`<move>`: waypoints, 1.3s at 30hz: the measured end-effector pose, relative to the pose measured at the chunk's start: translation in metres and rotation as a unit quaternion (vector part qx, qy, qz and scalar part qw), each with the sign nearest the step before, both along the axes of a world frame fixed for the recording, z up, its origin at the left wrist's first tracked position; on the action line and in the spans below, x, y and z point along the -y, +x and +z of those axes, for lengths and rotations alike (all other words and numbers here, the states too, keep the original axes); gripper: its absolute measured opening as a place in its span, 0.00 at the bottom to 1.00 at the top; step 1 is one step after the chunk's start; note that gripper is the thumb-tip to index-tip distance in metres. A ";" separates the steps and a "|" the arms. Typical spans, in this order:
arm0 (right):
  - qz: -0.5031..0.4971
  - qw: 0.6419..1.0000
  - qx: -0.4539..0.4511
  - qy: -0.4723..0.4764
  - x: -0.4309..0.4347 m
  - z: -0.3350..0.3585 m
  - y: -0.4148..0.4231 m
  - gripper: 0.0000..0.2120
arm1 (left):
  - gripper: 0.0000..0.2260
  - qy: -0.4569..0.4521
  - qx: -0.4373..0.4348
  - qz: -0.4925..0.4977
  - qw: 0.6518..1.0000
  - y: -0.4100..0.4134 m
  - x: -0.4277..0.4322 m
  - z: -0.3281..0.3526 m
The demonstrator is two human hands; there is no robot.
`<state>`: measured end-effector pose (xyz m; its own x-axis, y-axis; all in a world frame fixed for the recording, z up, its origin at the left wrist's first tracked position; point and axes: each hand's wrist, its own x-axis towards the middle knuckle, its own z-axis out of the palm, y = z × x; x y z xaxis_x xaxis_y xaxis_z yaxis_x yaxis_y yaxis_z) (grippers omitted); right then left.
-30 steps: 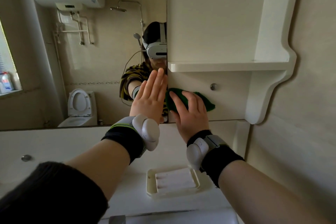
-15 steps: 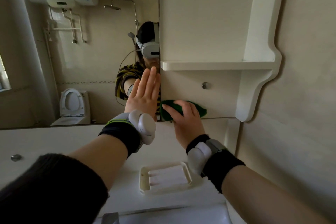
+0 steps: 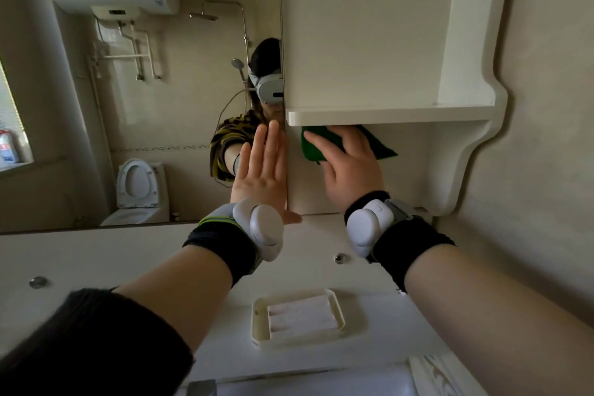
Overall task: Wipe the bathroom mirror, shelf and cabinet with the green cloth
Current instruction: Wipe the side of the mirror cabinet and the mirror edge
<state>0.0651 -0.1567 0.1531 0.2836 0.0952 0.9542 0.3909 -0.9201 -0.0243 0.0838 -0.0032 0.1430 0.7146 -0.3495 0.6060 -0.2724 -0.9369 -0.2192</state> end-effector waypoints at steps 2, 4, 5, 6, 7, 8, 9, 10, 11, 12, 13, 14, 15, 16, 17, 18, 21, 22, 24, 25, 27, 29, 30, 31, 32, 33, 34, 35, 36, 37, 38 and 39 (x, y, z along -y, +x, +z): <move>-0.001 1.000 0.003 -0.005 0.000 -0.003 -0.001 0.21 | 0.64 -0.010 -0.016 0.012 1.000 -0.001 0.003 0.001; -0.005 1.000 0.009 -0.005 0.000 -0.007 -0.002 0.21 | 0.64 -0.020 -0.019 0.013 1.000 -0.002 0.006 0.001; -0.008 1.000 0.009 -0.004 0.000 -0.009 -0.002 0.21 | 0.63 -0.023 -0.018 0.014 0.999 -0.003 0.007 0.000; -0.011 1.000 0.008 -0.003 -0.001 -0.011 -0.003 0.21 | 0.62 -0.027 -0.016 0.013 0.999 -0.003 0.007 0.000; -0.013 1.000 0.008 -0.004 -0.001 -0.013 -0.003 0.21 | 0.61 -0.031 -0.013 0.013 0.999 -0.003 0.007 0.000; -0.014 1.000 0.007 -0.005 -0.001 -0.015 -0.004 0.21 | 0.60 -0.034 -0.011 0.012 0.999 -0.003 0.008 -0.001; -0.015 1.000 0.005 -0.006 -0.001 -0.017 -0.004 0.21 | 0.60 -0.036 -0.012 0.012 0.999 -0.003 0.008 -0.001; -0.016 1.000 0.004 -0.007 -0.001 -0.019 -0.005 0.20 | 0.60 -0.038 -0.014 0.011 0.999 -0.003 0.009 0.000; -0.018 1.000 0.005 -0.007 -0.001 -0.020 -0.005 0.20 | 0.60 -0.041 -0.019 0.010 0.999 -0.004 0.009 0.000; -0.019 1.000 0.006 -0.008 -0.002 -0.022 -0.006 0.20 | 0.60 -0.042 -0.025 0.011 0.999 -0.004 0.010 0.001; -0.020 1.000 0.007 -0.009 -0.001 -0.024 -0.006 0.20 | 0.60 -0.042 -0.030 0.013 0.999 -0.004 0.011 0.001; -0.021 1.000 0.007 -0.010 -0.001 -0.026 -0.006 0.20 | 0.59 -0.042 -0.033 0.016 0.998 -0.005 0.012 0.001; -0.020 1.000 0.007 -0.011 -0.001 -0.028 -0.006 0.20 | 0.59 -0.042 -0.034 0.018 0.998 -0.005 0.013 0.001; -0.020 1.000 0.007 -0.012 0.000 -0.030 -0.005 0.19 | 0.58 -0.044 -0.033 0.020 0.998 -0.006 0.013 0.001; -0.020 1.000 0.006 -0.014 0.001 -0.033 -0.005 0.19 | 0.57 -0.046 -0.032 0.020 0.998 -0.006 0.013 0.001; -0.021 1.000 0.004 -0.015 0.001 -0.035 -0.005 0.20 | 0.57 -0.048 -0.032 0.018 0.998 -0.006 0.013 0.001; -0.030 0.999 0.004 -0.019 0.002 -0.044 -0.003 0.21 | 0.59 -0.054 -0.036 0.008 0.998 -0.006 0.013 0.002; -0.034 0.999 0.006 -0.019 0.002 -0.046 -0.002 0.20 | 0.59 -0.056 -0.039 0.006 0.998 -0.007 0.013 0.002; -0.043 0.999 0.011 -0.020 0.002 -0.051 -0.002 0.20 | 0.59 -0.060 -0.036 -0.003 0.998 -0.006 0.012 0.002; -0.047 0.999 0.010 -0.022 0.002 -0.054 -0.002 0.21 | 0.60 -0.062 -0.035 -0.007 0.997 -0.006 0.012 0.001; -0.052 0.998 0.009 -0.029 0.004 -0.061 -0.001 0.21 | 0.61 -0.062 -0.034 -0.010 0.997 -0.005 0.011 0.001; -0.054 0.998 0.005 -0.034 0.005 -0.067 0.000 0.23 | 0.61 -0.058 -0.032 -0.009 0.998 -0.004 0.010 0.001; -0.054 0.998 0.001 -0.036 0.006 -0.069 0.000 0.24 | 0.61 -0.057 -0.031 -0.008 0.998 -0.003 0.010 0.000; -0.055 0.998 -0.003 -0.039 0.007 -0.072 -0.001 0.25 | 0.61 -0.057 -0.030 -0.007 0.998 -0.002 0.010 0.000; -0.056 0.997 -0.007 -0.044 0.008 -0.074 -0.001 0.25 | 0.60 -0.057 -0.030 -0.005 0.998 -0.002 0.010 0.001; -0.059 0.997 -0.010 -0.050 0.009 -0.076 -0.002 0.25 | 0.60 -0.056 -0.032 -0.002 0.998 -0.001 0.010 0.001; -0.061 0.996 -0.014 -0.056 0.011 -0.077 -0.003 0.25 | 0.60 -0.056 -0.036 0.001 0.998 -0.001 0.011 0.001; -0.061 0.996 -0.019 -0.061 0.011 -0.077 -0.003 0.26 | 0.60 -0.056 -0.040 0.007 0.998 -0.001 0.011 0.001; -0.061 0.996 -0.025 -0.064 0.012 -0.078 -0.005 0.27 | 0.59 -0.057 -0.045 0.009 0.997 -0.001 0.012 0.002; -0.060 0.995 -0.032 -0.067 0.013 -0.077 -0.006 0.27 | 0.57 -0.057 -0.047 0.011 0.997 -0.002 0.012 0.002; -0.057 0.995 -0.038 -0.070 0.013 -0.075 -0.007 0.27 | 0.56 -0.056 -0.047 0.012 0.997 -0.003 0.013 0.002; -0.052 0.995 -0.041 -0.075 0.014 -0.073 -0.009 0.27 | 0.55 -0.055 -0.046 0.016 0.997 -0.004 0.013 0.002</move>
